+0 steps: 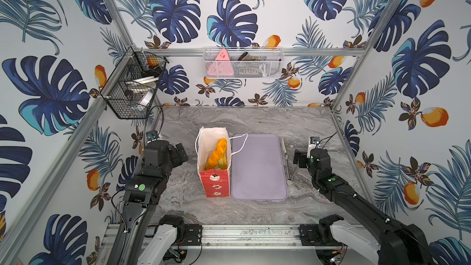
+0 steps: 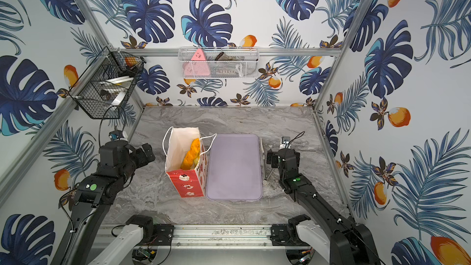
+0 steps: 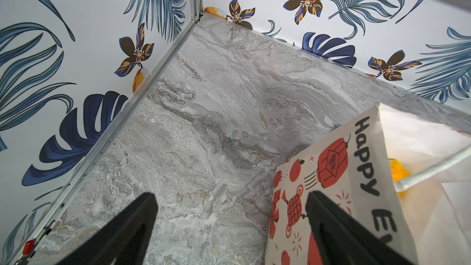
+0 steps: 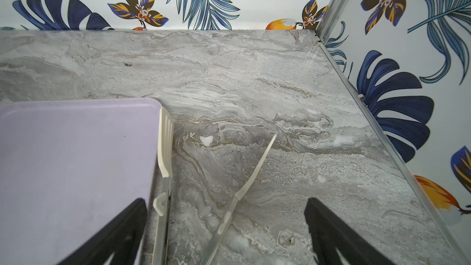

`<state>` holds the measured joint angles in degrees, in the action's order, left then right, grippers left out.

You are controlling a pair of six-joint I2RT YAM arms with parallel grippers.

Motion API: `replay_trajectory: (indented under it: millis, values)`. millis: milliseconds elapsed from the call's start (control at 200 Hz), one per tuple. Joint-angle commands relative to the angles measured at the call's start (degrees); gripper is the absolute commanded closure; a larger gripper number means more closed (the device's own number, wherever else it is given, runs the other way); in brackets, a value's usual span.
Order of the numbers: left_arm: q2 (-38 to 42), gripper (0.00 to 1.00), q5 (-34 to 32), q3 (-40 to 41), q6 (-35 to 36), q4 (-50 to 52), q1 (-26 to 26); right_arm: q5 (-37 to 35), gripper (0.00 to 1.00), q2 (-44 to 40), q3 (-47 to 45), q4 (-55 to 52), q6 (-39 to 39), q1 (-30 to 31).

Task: Pack bread into a paper bag
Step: Reset both arms

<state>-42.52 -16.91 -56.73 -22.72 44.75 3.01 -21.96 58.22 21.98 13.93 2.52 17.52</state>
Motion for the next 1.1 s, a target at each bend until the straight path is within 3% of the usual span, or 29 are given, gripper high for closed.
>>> replay_trajectory:
  millis: [0, 330, 655, 750, 856, 966, 1096]
  values:
    - [0.20, 0.01, 0.06, 0.30, 0.80, -1.99, -0.10, 0.57, 0.00, 2.09, -5.69, 21.57, -5.29, -0.16]
    - [-0.03, 0.01, -0.68, 0.83, 1.19, -2.70, -0.10, 3.60, 0.00, 16.13, -9.94, 40.85, -8.48, -1.72]
    - [0.82, 0.01, -2.30, 1.47, 2.63, -6.28, -0.10, 4.97, 0.00, 41.51, -11.52, 72.12, -6.75, -6.35]
    - [1.61, 0.01, -2.63, 2.45, 4.01, -8.70, -0.10, 4.16, 0.00, 36.96, -11.38, 63.78, -4.37, -6.42]
    - [2.08, 0.01, -0.82, 4.40, 6.12, -12.46, -0.10, 1.66, 0.00, 38.42, -7.95, 61.22, -5.25, -6.53]
    - [5.42, 0.01, -0.29, 10.09, 7.19, -21.60, -0.10, 0.83, 0.00, 36.16, -4.02, 49.16, -3.11, -6.53]
    - [9.37, 0.01, -2.74, 18.52, 8.82, -35.95, -0.10, -0.11, 0.00, 37.64, -2.00, 48.72, -4.25, -6.46]
